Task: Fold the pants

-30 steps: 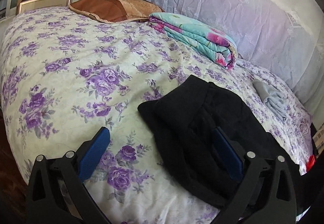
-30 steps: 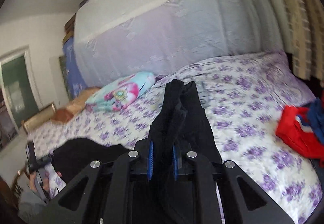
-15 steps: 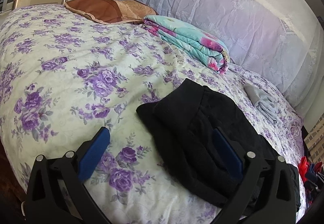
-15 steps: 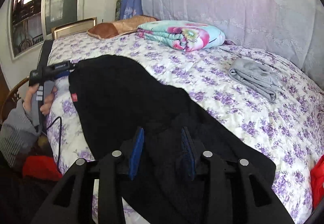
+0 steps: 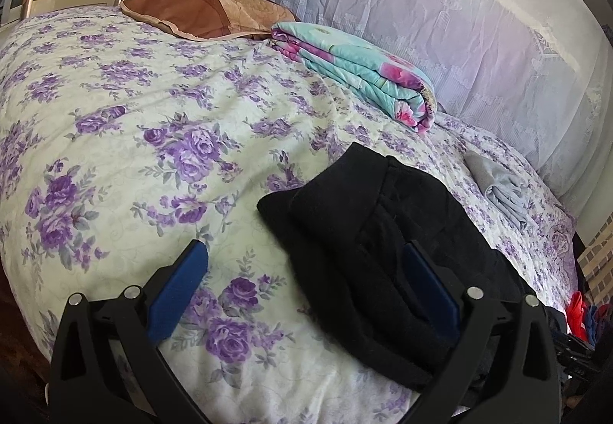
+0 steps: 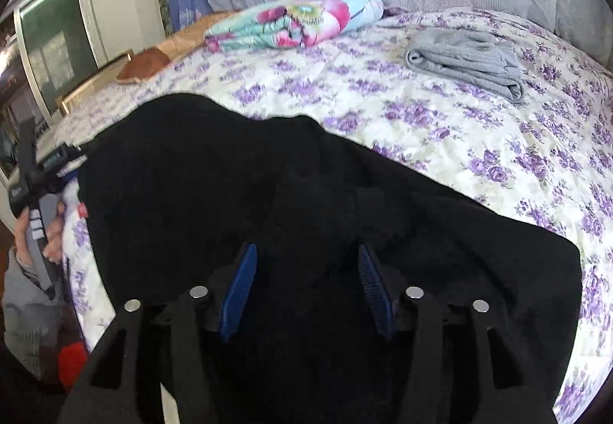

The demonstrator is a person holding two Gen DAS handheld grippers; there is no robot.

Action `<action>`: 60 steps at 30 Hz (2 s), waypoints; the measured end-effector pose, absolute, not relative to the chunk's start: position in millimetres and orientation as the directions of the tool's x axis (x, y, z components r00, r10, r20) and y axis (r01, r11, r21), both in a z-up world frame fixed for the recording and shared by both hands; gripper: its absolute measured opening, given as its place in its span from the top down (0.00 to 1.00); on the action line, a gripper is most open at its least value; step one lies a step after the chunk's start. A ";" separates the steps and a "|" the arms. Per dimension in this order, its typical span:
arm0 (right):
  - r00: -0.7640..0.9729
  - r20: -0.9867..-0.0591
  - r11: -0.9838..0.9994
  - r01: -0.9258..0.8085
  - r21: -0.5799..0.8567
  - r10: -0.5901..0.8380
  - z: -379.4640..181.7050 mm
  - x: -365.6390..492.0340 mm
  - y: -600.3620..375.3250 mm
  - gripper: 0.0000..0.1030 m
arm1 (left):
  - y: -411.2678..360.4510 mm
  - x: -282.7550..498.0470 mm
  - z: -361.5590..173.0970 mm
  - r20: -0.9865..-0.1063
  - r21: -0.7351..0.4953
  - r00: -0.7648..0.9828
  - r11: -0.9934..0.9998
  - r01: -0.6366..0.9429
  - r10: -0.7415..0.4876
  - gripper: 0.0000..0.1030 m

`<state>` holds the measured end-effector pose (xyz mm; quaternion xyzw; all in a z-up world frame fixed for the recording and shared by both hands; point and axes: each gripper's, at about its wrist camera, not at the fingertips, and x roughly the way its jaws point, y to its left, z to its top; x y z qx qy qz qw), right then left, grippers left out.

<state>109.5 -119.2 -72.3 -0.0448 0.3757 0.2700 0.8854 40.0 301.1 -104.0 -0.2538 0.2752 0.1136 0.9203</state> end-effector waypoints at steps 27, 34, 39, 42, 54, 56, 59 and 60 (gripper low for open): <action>0.728 -0.490 0.829 -0.194 0.525 0.480 -78.8 103.5 -300.8 0.09 | 341.0 82.8 -105.8 -0.594 -0.685 0.767 0.653 -0.323 -0.243 0.47; 0.727 -0.477 0.804 -0.172 0.570 0.494 -84.5 103.1 -316.0 0.09 | 348.7 70.4 -102.2 -0.511 -0.759 0.810 0.594 -0.268 -0.287 0.80; 0.730 -0.464 0.788 -0.165 0.593 0.502 -87.1 102.8 -323.4 0.09 | 330.2 72.1 -79.4 -0.529 -0.702 0.815 0.663 -0.261 -0.239 0.82; 0.737 -0.460 0.791 -0.164 0.589 0.495 -84.4 99.6 -328.3 0.09 | 309.7 70.7 -53.4 -0.525 -0.648 0.827 0.726 -0.232 -0.204 0.83; 0.812 -0.397 0.767 -0.095 0.635 0.429 -85.8 65.5 -394.4 0.08 | 106.3 84.4 76.3 -0.479 -0.269 0.847 0.957 0.110 -0.232 0.84; 0.829 -0.371 0.748 -0.081 0.659 0.417 -89.8 57.0 -409.5 0.07 | 60.1 86.4 86.9 -0.475 -0.215 0.839 0.960 0.182 -0.265 0.84; 0.846 -0.325 0.701 -0.078 0.708 0.422 -100.6 48.1 -428.6 0.07 | -17.6 86.8 89.2 -0.492 -0.133 0.804 0.942 0.309 -0.333 0.84; 0.841 -0.318 0.684 -0.083 0.725 0.439 -102.5 49.4 -432.2 0.07 | -46.2 88.0 84.0 -0.509 -0.108 0.781 0.928 0.358 -0.361 0.84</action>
